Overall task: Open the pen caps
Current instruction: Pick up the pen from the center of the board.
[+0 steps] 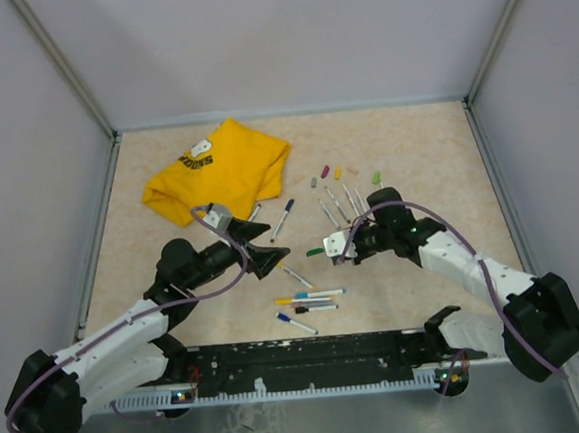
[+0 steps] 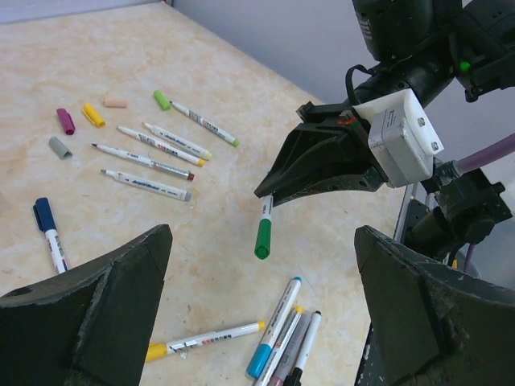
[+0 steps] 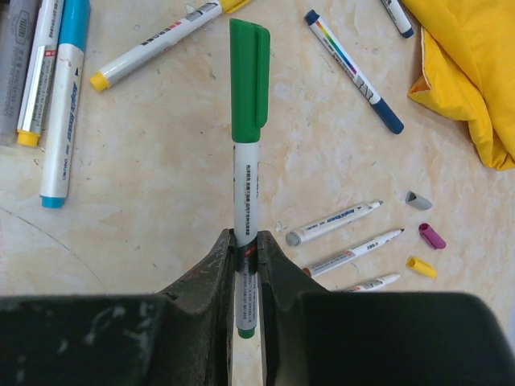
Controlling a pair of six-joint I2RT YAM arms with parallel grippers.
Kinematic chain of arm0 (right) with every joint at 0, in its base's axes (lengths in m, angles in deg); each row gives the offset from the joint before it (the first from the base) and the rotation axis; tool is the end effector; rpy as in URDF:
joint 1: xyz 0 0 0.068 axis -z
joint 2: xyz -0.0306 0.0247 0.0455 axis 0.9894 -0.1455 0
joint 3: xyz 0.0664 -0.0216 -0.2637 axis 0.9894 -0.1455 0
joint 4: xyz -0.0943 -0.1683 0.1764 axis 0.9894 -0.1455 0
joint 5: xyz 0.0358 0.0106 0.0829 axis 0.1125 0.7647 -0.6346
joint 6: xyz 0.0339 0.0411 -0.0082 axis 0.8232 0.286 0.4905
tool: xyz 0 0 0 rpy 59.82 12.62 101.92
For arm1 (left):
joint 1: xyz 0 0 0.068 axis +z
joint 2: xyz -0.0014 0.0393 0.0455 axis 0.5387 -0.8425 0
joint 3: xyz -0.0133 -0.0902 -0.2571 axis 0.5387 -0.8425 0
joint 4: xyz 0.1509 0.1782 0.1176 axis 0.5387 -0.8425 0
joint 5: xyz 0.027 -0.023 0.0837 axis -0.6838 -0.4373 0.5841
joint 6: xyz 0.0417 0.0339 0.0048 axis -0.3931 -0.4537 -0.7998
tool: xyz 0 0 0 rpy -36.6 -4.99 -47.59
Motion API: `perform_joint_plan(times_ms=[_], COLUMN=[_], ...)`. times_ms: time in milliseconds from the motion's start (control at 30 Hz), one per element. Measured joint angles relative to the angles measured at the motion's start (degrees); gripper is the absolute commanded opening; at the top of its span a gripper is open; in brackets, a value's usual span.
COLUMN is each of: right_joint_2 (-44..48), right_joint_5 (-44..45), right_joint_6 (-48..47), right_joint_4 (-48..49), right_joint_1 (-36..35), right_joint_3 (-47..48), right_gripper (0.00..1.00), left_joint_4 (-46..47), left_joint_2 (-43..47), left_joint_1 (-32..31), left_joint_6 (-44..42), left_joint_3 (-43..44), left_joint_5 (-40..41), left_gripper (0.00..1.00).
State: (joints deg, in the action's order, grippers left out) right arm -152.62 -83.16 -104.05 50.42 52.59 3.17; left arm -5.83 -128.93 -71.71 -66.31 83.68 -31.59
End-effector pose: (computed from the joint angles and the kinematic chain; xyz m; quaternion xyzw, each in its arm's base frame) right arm 0.1858 0.1250 0.2149 -0.7553 0.4948 0.1197 0.4128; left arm 0.1508 -0.1396 0.2518 0.2547 0.6399 -0.4584 0.5617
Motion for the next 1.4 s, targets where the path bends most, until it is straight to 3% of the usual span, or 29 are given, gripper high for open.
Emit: perform_joint_plan(times_ms=[333,567,1400], right_joint_2=[0.2,0.2,-0.2], right_joint_5=[-4.9,-6.9,-10.4], right_joint_6=[4.1,7.4,15.6], right_joint_4=[-0.2,-0.2,0.5], right_joint_1=[1.6,2.4,4.1], right_joint_3=[1.2,1.2,3.1], right_gripper=[0.0,0.0,0.0], left_joint_4=[12.0,16.8,22.1], left_joint_2=[0.9,-1.0,-3.3], left_joint_1=[0.1,0.3,0.3], left_joint_6=[5.4,7.3,8.7], left_joint_3=[-7.6,-8.3,-10.4], left_joint_5=[3.5,3.9,4.7], left_gripper=[1.0,1.0,1.0])
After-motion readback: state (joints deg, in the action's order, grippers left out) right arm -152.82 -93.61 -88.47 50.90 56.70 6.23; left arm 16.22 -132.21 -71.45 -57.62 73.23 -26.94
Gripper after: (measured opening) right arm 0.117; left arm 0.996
